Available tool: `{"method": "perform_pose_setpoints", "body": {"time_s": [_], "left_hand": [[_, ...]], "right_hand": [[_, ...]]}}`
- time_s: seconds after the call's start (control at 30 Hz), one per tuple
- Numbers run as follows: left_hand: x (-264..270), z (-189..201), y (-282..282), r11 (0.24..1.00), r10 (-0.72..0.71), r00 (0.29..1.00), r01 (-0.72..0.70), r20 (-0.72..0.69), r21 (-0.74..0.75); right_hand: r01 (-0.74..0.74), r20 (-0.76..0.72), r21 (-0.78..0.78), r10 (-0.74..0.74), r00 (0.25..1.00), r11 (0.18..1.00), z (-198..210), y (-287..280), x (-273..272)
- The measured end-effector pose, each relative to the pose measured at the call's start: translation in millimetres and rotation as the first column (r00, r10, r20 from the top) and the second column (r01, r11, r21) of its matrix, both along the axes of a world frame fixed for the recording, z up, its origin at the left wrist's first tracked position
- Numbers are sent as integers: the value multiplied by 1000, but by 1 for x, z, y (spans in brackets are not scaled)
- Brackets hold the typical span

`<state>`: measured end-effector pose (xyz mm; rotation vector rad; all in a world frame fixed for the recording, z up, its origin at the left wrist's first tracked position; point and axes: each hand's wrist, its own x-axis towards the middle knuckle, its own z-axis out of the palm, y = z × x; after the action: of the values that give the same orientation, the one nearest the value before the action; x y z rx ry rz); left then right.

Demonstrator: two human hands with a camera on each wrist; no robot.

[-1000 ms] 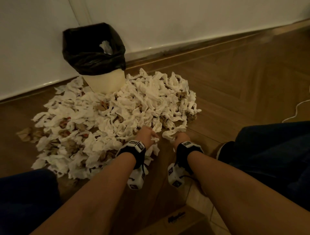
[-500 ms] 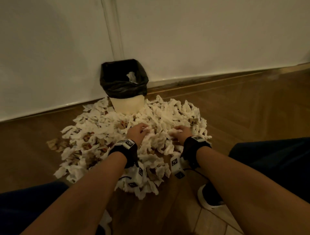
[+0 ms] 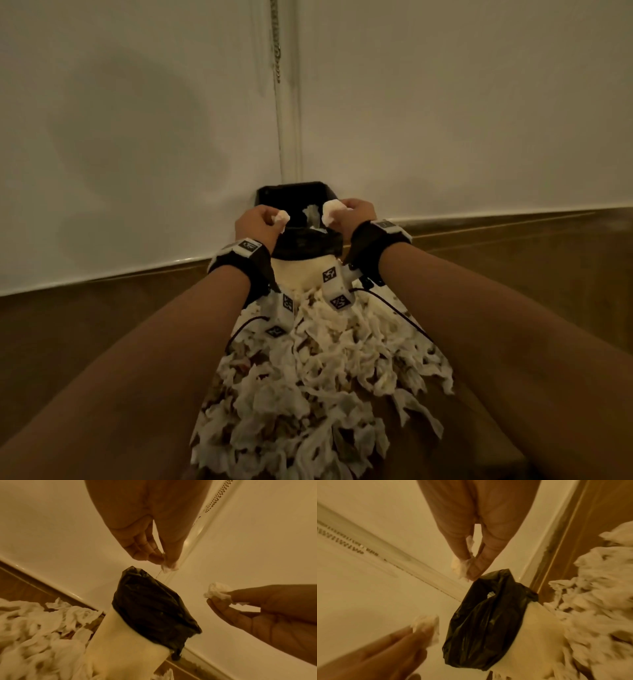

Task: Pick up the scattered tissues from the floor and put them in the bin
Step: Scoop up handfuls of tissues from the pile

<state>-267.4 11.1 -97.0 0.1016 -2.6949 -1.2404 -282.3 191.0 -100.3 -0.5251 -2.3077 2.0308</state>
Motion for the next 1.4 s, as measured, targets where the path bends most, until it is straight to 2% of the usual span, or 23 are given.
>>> {"method": "perform_pose_setpoints", "body": {"time_s": [0.07,0.13,0.2,0.27,0.37,0.47,0.57,0.7,0.87,0.97,1.03,1.13,1.2,1.23,1.3,1.4], "left_hand": [[-15,2,2,1000,7,1000,-7,0,2],[-26,2,3,999,-11,999,10,33,40],[-31,-2,2,990,-39,994,24,102,138],[-29,-7,2,979,-46,992,22,117,202],[-22,-17,4,969,-24,1000,24,-1,245],[-12,-21,8,981,45,982,-9,-182,193],[4,-29,20,995,-65,965,83,-253,62],[32,-52,43,962,-271,952,266,-141,-56],[78,-95,71,909,-412,909,415,66,-35],[106,-121,80,837,-516,823,543,237,-64],[123,-136,85,745,-572,742,648,351,-156],[146,-153,90,583,-598,608,777,522,-236],[155,-162,89,530,-592,559,813,580,-243],[159,-164,89,511,-584,544,823,603,-247],[164,-168,89,465,-576,508,848,641,-254],[169,-170,92,336,-574,466,884,673,-326]], "right_hand": [[-28,31,107,25,999,994,2,-4,-20],[-71,30,56,69,997,996,1,-9,-32],[-83,23,-10,83,996,997,-4,-10,-35],[-83,50,17,82,995,996,-12,-3,-33],[23,77,59,-28,997,998,-29,17,-14],[119,116,117,-132,984,986,-47,41,15],[143,166,136,-164,972,980,-65,60,51],[165,245,106,-187,951,981,-89,72,99],[232,379,80,-245,893,969,-114,85,152],[201,454,123,-236,859,972,-126,92,176],[129,503,238,-236,831,963,-131,95,191],[-70,574,427,-210,791,902,-139,93,208],[-239,655,520,-204,727,820,-147,89,216],[-308,699,532,-204,686,788,-151,87,219],[-370,768,502,-206,606,782,-156,83,225],[-404,816,447,-178,550,798,-165,77,236]]}}
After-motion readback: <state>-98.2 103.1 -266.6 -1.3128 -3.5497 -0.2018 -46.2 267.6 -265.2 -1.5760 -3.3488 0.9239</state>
